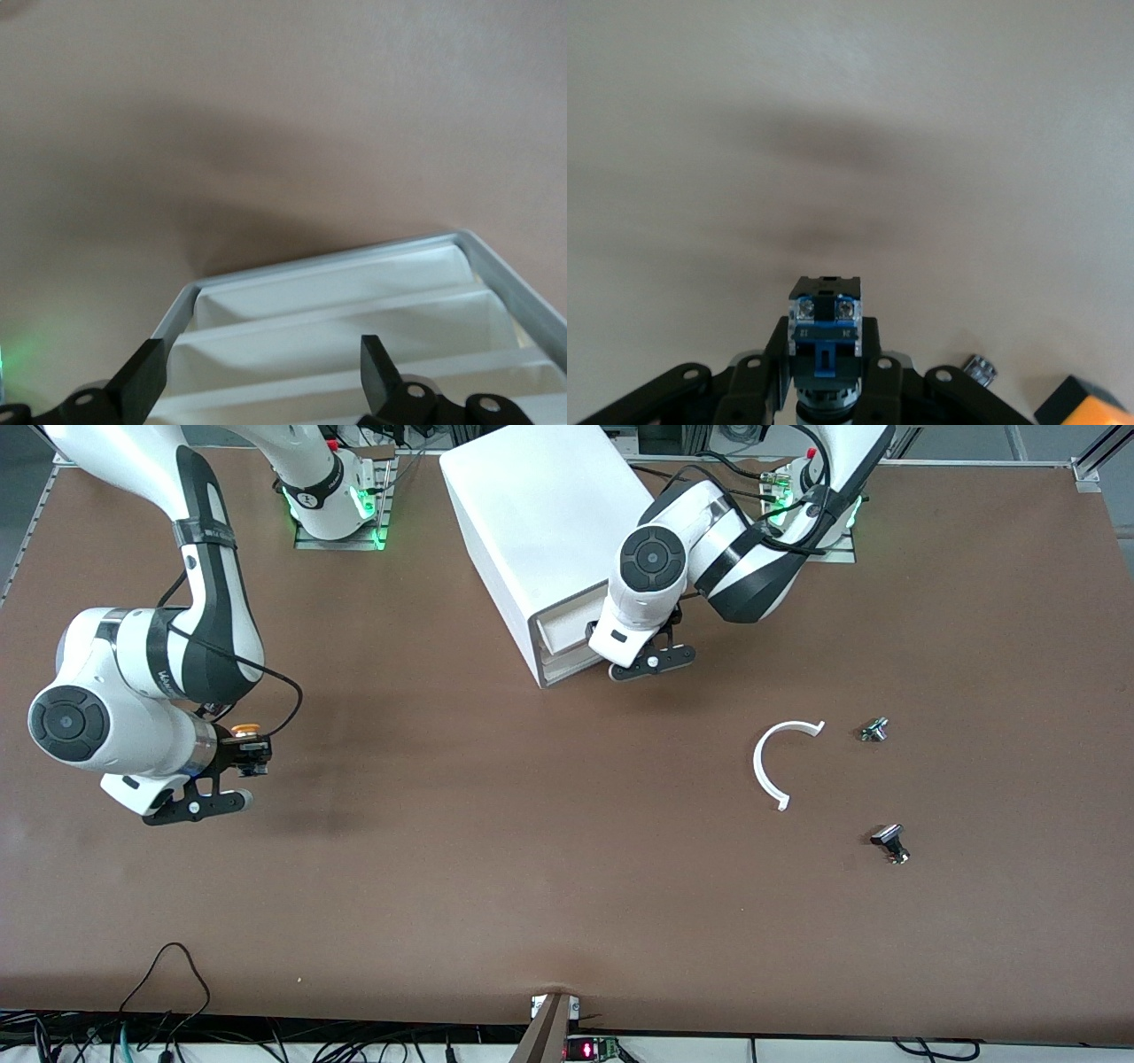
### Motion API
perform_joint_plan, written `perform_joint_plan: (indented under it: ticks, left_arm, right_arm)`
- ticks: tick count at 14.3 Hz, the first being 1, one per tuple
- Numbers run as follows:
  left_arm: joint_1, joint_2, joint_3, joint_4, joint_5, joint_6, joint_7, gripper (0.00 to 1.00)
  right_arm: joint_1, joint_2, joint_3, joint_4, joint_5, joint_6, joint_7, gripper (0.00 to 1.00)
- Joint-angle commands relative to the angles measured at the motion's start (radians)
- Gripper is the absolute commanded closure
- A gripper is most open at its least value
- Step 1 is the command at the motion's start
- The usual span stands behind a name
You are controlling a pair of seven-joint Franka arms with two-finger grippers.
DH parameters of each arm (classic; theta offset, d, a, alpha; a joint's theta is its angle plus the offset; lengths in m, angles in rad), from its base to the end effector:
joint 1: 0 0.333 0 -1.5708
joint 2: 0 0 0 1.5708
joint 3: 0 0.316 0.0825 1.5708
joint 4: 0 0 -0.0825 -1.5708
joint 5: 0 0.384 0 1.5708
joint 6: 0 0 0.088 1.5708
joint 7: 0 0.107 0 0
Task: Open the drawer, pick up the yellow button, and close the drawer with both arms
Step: 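Carry the button toward the orange block with the right gripper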
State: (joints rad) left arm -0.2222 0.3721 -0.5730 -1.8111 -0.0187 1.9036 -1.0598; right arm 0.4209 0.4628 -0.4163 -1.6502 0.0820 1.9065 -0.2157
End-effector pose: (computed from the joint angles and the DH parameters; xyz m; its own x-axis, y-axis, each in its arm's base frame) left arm 0.4410 -0.4191 0.3505 0.9147 0.2787 -0.2928 0.2647 -0.9604 -0.0874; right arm 0.6494 0.0378 0.3501 0.9626 0.1990 -0.1839 0.2151 -0.9739 0.0718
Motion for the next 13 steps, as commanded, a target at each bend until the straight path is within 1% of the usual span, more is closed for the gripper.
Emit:
perform_joint_plan:
  ticks: [1, 3, 5, 7, 9, 10, 11, 13]
  left_arm:
    - [0.006, -0.025, -0.018, -0.022, -0.033, -0.021, -0.006, 0.03]
    - [0.000, -0.018, -0.019, -0.024, -0.035, -0.021, -0.008, 0.03]
    - [0.001, -0.012, -0.044, -0.022, -0.067, -0.024, -0.005, 0.03]
    - [-0.002, -0.012, -0.047, -0.019, -0.075, -0.037, -0.003, 0.03]
    - [0.000, -0.012, -0.047, -0.011, -0.076, -0.055, 0.007, 0.03]
    - [0.009, -0.013, -0.047, -0.008, -0.075, -0.064, 0.012, 0.02]
    - [0.015, -0.015, -0.045, 0.005, -0.073, -0.070, 0.015, 0.02]
    - [0.017, -0.013, -0.028, 0.064, -0.044, -0.100, 0.015, 0.02]
  right_arm:
    - [0.003, -0.090, -0.009, -0.173, 0.001, 0.123, -0.044, 1.00]
    - [-0.001, -0.105, -0.009, -0.255, 0.001, 0.218, -0.074, 1.00]
    - [-0.011, -0.124, -0.009, -0.331, 0.002, 0.314, -0.096, 1.00]
    - [-0.021, -0.130, -0.009, -0.379, 0.001, 0.368, -0.105, 1.00]
    - [-0.051, -0.127, -0.009, -0.431, 0.002, 0.466, -0.157, 1.00]
    - [-0.069, -0.115, -0.009, -0.437, 0.002, 0.502, -0.183, 1.00]
    - [-0.092, -0.101, -0.007, -0.436, 0.005, 0.509, -0.200, 1.00]
    - [-0.108, -0.078, -0.007, -0.436, 0.050, 0.514, -0.238, 1.00]
